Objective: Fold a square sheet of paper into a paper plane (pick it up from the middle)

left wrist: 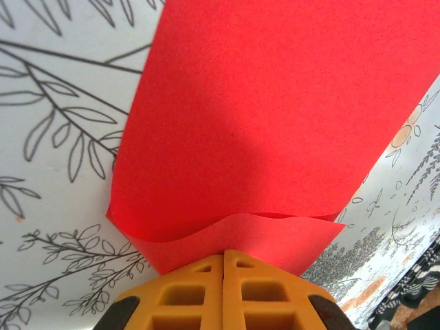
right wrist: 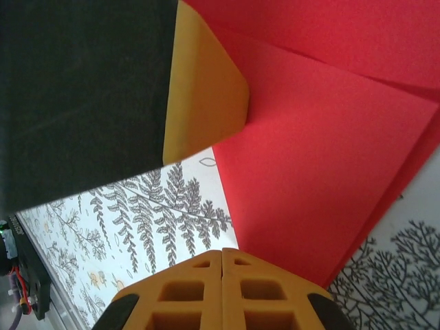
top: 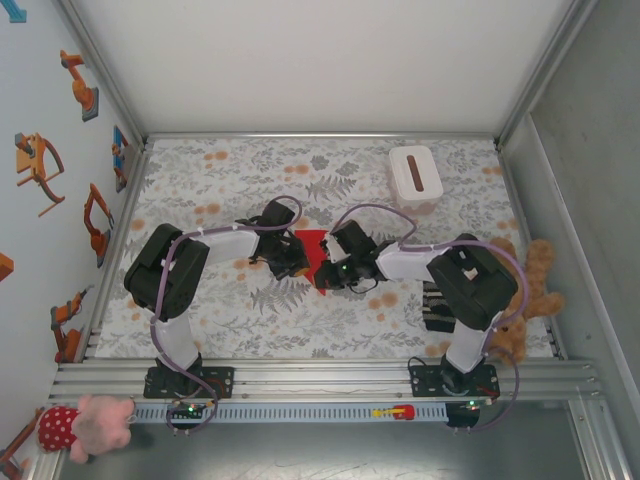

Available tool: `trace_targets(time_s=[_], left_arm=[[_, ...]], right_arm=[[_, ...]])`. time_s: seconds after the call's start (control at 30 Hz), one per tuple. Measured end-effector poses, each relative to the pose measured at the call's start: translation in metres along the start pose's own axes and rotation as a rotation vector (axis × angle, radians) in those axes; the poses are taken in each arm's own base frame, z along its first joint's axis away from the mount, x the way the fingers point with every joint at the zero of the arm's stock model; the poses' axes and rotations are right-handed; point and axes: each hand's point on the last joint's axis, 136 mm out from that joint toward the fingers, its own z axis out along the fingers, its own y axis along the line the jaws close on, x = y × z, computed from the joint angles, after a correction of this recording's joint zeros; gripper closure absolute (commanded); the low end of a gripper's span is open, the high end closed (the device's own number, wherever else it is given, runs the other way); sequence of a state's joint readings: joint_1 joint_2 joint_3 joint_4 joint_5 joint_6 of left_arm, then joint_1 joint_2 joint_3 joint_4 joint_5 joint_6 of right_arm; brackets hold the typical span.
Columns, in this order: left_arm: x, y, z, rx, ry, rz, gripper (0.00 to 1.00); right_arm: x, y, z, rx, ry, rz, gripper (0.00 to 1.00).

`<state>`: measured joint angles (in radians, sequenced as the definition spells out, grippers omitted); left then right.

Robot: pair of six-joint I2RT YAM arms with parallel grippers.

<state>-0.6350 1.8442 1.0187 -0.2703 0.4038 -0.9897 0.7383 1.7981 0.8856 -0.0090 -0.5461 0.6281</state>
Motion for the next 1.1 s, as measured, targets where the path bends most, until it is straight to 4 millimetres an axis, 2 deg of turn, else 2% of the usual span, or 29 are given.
trace_targets(time_s=[0.4, 0.7, 0.87, 1.1], left_arm=[[0.000, 0.000, 0.000, 0.000, 0.000, 0.000, 0.93], [0.000, 0.000, 0.000, 0.000, 0.001, 0.004, 0.93], [0.002, 0.000, 0.000, 0.000, 0.010, 0.005, 0.93], [0.002, -0.001, 0.000, -0.003, 0.013, 0.004, 0.92]], right_arm=[[0.006, -0.007, 0.004, 0.016, 0.024, -0.006, 1.00], [0.025, -0.014, -0.007, 0.045, 0.054, -0.005, 1.00], [0.029, -0.015, -0.013, 0.061, 0.054, -0.008, 1.00], [0.014, 0.003, -0.029, 0.045, -0.007, -0.044, 1.00]])
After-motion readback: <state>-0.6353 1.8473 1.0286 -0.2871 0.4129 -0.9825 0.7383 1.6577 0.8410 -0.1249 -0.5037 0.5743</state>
